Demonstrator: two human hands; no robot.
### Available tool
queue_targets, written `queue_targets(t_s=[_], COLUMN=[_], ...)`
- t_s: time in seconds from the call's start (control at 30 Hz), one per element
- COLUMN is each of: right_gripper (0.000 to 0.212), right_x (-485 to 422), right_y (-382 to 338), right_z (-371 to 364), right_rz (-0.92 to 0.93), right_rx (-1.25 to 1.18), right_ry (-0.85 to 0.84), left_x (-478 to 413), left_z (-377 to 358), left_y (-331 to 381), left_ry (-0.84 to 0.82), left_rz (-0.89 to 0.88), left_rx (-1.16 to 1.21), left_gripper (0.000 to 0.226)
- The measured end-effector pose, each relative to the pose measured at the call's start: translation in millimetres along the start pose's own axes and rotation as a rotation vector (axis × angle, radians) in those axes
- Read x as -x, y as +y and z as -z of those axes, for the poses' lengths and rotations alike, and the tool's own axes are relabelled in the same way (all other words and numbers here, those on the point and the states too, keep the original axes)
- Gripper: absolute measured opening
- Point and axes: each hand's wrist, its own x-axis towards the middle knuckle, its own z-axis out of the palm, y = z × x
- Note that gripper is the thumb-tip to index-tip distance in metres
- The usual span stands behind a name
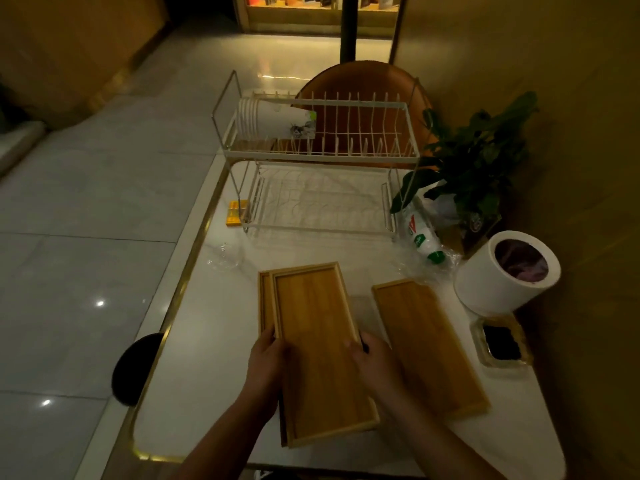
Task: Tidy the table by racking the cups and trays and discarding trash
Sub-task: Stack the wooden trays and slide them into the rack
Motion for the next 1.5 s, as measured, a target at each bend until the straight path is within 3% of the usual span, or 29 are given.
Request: queue_targets(t_s=[0.23, 0.63, 0.8, 0.93, 1.27, 1.4, 1.5], right_gripper=[0.028, 0.036, 0.037, 0.038, 0.041, 0.041, 0.04], right_x=[-32, -49, -49, -51, -55, -56, -56], right_y=[-27, -12, -6, -1, 10, 13, 17], right_z=[-30, -50, -55, -61, -63, -61, -61], right_rz=[0.031, -0.027, -0.025, -0.028, -0.033, -0.008, 0.027], right_rx=[0.116, 0.169, 0.147, 0.116, 0.155, 0.117, 0.138], right_ry=[0.04, 0.148, 0.228, 0.229, 0.191, 0.175, 0.173], left_x=[-42, -67, -67, -68, -72, -72, -72], left_z=[25, 31, 29, 30, 36, 41, 44], left_y=[7, -1, -7, -7, -19, -23, -27], left_ry=[0.09, 0.195, 0.236, 0.27, 0.307, 0.298, 0.154], left_rz=[-0.086, -0.128, -0.147, -0.179, -0.25, -0.101, 0.017], left_rx=[-0.3, -0.55, -0.534, -0.524, -0.576, -0.403, -0.188], left_gripper=[0.035, 0.022, 0.021, 0.035, 0.035, 0.059, 0.06])
